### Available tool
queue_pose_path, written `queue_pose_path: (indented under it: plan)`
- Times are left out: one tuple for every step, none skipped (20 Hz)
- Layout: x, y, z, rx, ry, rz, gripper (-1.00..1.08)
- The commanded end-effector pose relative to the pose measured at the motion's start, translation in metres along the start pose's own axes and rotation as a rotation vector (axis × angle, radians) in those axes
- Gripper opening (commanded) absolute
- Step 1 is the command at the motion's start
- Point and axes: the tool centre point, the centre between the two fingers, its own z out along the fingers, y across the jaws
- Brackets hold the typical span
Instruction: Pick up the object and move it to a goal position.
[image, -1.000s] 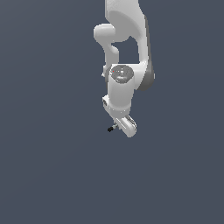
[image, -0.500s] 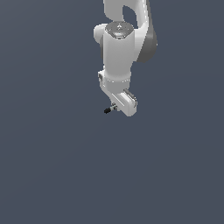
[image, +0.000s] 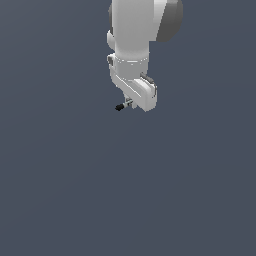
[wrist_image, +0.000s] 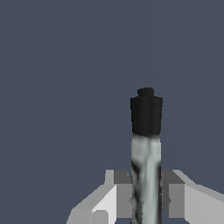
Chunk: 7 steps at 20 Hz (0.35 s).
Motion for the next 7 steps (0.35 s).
queue_pose_path:
  plan:
    - [-0.0012,0.0035,-0.0113,-0.001,0.0,0.0,-1.0]
    - [-0.0013,0.0042,-0.0144,-0.001,0.0,0.0,-1.0]
    - [-0.0014,0.0048,-0.0168,-0.001,0.0,0.0,-1.0]
    - [-0.0016,0.005,-0.0187,-0.001,0.0,-0.001,-1.0]
    - [-0.0015,0.005,-0.02,-0.001,0.0,-0.001,-1.0]
    - [-0.0015,0.005,-0.0207,-0.001,0.0,-0.001,-1.0]
    - [-0.0014,0.0049,-0.0209,-0.001,0.0,-0.001,-1.0]
